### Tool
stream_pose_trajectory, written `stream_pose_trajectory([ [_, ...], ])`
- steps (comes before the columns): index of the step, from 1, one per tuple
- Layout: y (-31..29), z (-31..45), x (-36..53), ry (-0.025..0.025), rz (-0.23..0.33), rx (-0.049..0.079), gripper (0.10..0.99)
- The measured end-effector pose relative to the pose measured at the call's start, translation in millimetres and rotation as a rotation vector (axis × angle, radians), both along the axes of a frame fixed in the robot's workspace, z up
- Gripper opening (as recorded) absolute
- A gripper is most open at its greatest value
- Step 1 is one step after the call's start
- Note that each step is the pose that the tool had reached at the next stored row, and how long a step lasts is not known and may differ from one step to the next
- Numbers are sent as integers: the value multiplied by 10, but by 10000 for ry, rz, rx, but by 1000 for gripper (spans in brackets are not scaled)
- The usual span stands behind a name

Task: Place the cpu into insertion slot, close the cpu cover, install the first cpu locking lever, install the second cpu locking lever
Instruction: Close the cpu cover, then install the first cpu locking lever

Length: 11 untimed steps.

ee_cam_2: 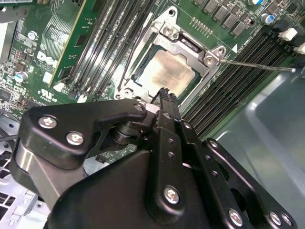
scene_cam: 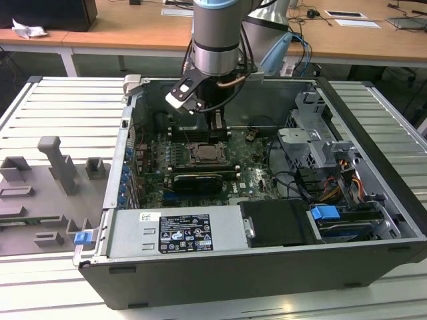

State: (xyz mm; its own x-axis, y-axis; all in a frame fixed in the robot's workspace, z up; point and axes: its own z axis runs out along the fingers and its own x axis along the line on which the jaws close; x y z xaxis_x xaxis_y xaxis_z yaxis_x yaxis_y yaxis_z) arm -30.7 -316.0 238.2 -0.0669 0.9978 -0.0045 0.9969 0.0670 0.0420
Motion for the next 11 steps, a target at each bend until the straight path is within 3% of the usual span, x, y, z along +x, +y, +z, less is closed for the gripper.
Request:
stream_pose_trajectory([
  [11,0,-4,-40,-1,1,3,106],
])
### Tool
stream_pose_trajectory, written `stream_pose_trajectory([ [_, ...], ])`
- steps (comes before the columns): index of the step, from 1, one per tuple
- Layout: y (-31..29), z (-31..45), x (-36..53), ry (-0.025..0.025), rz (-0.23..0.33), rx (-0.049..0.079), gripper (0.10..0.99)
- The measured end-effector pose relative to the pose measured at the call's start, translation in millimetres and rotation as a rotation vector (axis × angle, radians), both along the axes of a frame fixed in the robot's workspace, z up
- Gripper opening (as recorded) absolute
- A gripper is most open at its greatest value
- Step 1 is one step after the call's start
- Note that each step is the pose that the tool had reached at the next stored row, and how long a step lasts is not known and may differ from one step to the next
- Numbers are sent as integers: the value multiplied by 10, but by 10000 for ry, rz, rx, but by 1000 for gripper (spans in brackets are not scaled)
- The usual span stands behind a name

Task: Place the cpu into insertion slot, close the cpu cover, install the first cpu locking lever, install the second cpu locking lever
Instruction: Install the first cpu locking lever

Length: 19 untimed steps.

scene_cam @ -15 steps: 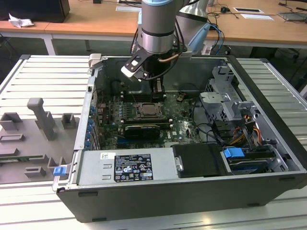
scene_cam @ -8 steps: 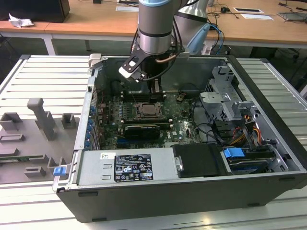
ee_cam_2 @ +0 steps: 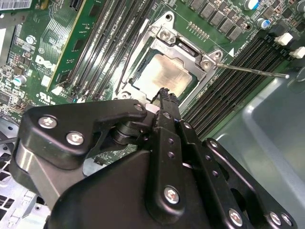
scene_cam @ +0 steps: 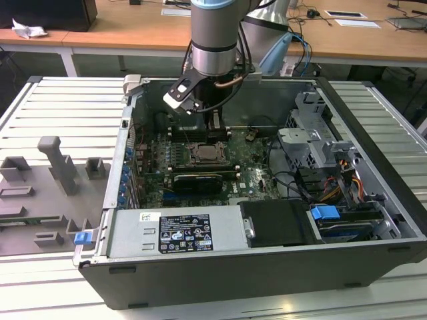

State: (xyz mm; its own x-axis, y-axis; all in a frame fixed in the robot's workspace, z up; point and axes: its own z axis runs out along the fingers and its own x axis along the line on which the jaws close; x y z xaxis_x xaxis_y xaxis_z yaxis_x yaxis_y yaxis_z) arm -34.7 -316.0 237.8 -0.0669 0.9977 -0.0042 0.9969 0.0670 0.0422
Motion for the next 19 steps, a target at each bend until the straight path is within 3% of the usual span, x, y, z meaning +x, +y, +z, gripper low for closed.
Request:
stream_pose_trajectory([
  [19,0,153,-1,0,-2,0,106],
])
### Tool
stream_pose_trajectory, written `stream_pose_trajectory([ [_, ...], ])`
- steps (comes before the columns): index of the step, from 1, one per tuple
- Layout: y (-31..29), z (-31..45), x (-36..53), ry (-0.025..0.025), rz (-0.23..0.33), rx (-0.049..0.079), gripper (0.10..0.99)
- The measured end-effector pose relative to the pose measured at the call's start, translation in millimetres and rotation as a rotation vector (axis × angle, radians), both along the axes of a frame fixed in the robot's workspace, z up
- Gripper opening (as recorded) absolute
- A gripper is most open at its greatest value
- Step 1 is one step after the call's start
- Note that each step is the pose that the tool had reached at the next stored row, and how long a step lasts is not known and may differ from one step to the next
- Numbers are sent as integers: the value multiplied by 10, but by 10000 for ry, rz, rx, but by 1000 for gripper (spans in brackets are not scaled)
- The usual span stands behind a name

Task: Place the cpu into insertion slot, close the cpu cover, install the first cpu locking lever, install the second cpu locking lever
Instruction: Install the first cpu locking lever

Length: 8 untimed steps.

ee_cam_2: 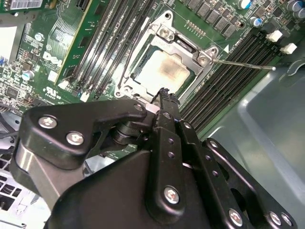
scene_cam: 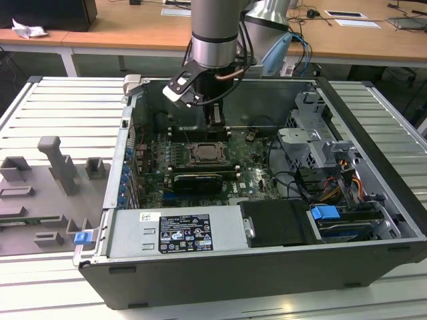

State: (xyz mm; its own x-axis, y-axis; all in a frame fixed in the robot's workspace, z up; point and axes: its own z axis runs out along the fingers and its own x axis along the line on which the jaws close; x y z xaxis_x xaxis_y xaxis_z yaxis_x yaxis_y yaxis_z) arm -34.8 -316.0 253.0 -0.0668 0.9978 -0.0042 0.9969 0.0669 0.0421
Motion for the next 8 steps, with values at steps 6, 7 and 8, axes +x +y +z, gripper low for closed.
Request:
stream_pose_trajectory([
  [6,0,88,0,0,0,-1,106],
  [7,0,102,0,0,1,-1,106],
  [8,0,121,0,0,0,0,106],
])
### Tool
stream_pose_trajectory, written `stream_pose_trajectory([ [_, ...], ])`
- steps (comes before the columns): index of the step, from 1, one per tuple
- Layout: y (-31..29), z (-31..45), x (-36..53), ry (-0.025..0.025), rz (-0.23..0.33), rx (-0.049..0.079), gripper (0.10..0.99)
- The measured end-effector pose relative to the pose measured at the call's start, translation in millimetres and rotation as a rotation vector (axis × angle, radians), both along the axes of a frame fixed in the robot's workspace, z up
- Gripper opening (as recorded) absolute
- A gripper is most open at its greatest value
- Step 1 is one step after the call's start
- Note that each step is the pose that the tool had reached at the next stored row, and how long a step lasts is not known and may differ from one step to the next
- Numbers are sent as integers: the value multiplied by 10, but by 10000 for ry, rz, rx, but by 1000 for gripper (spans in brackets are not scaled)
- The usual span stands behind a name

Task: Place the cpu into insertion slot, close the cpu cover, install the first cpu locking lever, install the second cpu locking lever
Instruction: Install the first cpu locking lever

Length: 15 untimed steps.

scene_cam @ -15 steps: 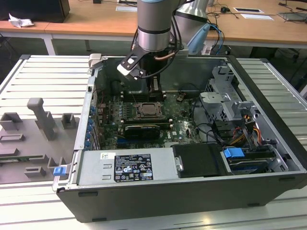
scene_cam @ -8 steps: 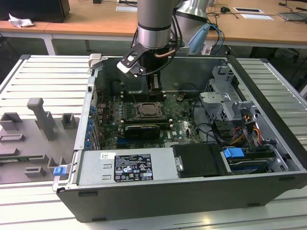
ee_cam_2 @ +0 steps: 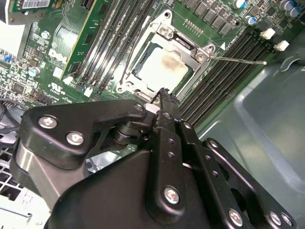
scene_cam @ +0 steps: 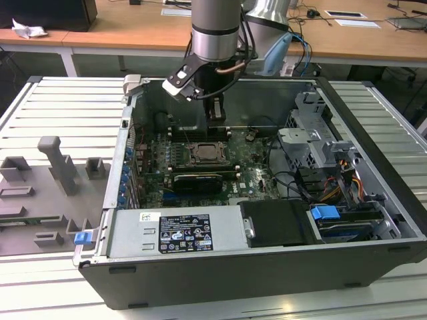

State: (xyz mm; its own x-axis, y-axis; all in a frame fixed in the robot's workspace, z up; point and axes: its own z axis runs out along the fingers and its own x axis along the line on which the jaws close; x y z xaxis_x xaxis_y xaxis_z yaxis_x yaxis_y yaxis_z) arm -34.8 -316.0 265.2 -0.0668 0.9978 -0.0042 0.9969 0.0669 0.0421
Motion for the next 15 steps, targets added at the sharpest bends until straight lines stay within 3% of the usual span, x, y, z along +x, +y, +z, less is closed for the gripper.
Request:
stream_pose_trajectory([
  [10,0,165,0,-2,43,-15,106],
  [15,0,162,0,0,1892,-56,106],
])
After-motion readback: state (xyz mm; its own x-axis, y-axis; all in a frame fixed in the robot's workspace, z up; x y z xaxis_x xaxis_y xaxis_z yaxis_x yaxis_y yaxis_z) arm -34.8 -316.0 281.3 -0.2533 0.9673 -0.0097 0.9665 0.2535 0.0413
